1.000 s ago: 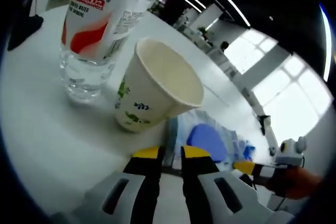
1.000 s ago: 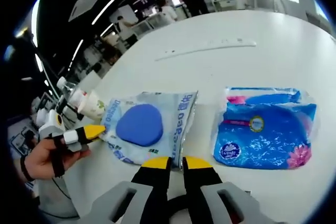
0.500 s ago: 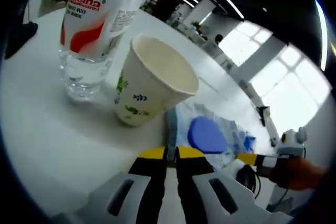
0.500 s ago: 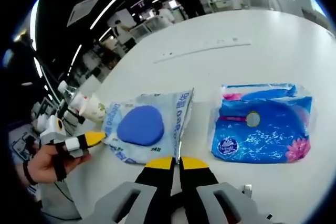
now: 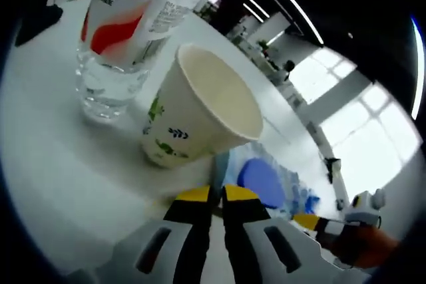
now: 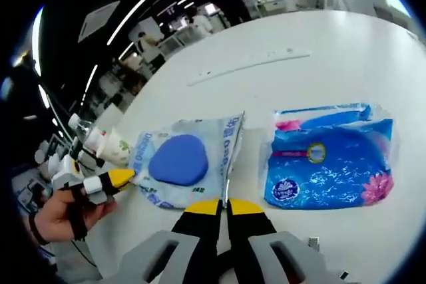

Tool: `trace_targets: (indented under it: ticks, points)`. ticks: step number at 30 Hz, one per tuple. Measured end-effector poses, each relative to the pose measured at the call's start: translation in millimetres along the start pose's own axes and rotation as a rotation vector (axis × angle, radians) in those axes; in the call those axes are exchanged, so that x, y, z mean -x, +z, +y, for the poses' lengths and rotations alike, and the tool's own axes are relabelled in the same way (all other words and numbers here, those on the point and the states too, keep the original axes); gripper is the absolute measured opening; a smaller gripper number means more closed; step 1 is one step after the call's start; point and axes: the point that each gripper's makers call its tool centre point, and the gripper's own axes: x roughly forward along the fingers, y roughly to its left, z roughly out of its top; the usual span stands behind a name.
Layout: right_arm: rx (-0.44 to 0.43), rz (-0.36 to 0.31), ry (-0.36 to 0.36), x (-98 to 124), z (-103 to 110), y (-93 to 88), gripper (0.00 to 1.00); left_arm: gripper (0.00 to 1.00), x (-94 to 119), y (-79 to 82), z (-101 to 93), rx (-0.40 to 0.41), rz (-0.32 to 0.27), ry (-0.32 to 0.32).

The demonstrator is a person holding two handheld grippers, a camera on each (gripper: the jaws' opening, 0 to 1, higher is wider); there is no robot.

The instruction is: Arrange the tabletop items into an orderly group along one side of the table until the central work area is clear of visible clutter.

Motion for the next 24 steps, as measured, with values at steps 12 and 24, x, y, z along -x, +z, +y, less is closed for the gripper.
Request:
trace_targets:
  ticks: [12,24]
  points:
    - [-0.016,-0.017,-0.004,-2,2,6.9,0.01,0.03,2,4.7,-3.7,0.027,-0.013,0.0]
    - [-0.022,-0.024,0.002,6,-3,-0.1,0.13,0.12,15,1.1,-8.8,0.02,-0.015,-0.039]
